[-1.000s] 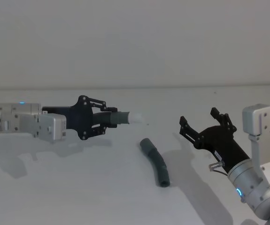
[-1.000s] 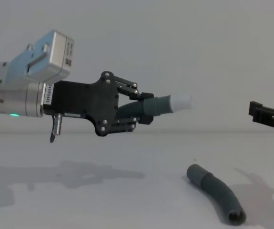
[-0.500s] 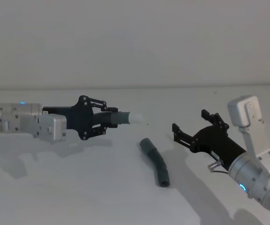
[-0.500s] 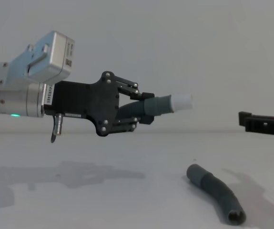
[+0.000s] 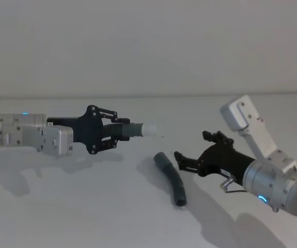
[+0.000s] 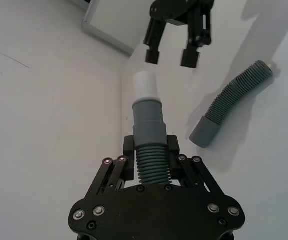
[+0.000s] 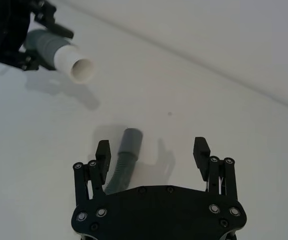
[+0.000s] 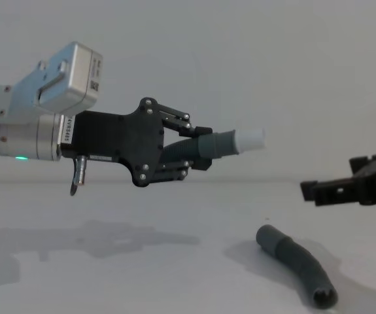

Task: Use both hands to pick up one end of the pipe from the table, align the ends, and insert them.

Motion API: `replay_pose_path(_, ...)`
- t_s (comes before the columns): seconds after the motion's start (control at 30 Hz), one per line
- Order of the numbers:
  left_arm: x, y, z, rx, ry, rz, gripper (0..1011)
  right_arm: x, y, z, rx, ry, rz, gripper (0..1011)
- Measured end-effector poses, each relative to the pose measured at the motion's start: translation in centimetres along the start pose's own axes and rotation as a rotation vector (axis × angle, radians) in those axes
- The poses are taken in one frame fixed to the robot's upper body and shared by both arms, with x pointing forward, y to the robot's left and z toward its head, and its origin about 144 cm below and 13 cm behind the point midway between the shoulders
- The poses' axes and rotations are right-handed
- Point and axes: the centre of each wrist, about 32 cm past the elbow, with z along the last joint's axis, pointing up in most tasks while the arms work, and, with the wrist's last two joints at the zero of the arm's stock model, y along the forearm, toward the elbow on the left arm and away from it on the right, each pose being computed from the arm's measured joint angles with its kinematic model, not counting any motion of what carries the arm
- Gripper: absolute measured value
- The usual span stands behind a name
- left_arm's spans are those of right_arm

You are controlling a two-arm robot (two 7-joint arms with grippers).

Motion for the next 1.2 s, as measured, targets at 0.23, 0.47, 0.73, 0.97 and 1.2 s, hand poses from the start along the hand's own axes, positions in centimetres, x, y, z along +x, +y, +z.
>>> replay_pose_path(0.23, 0.0, 0.0, 0.0, 0.000, 0.000, 0.000, 345, -0.1, 0.7, 0.9, -0.081, 0.011, 0.055, 1002)
replay_pose_path(0.47, 0.0, 0.0, 0.0, 0.000, -0.001, 0.000, 345, -0.2, 1.5, 1.1, -0.130, 0.033, 0.092, 1002)
replay_pose_path(0.73, 0.0, 0.0, 0.0, 0.000, -0.001, 0.000, 345, -0.4, 2.5, 0.8, -0.169, 0.053, 0.122, 1002)
replay_pose_path(0.97, 0.0, 0.0, 0.0, 0.000, -0.001, 0.000, 345, -0.6, 3.3, 0.4, -0.194, 0.053, 0.142, 1002)
replay_pose_path(1.2, 0.0, 0.0, 0.0, 0.000, -0.001, 0.000, 345, -0.7, 4.0, -0.1, -0.216, 0.048, 0.157, 1002)
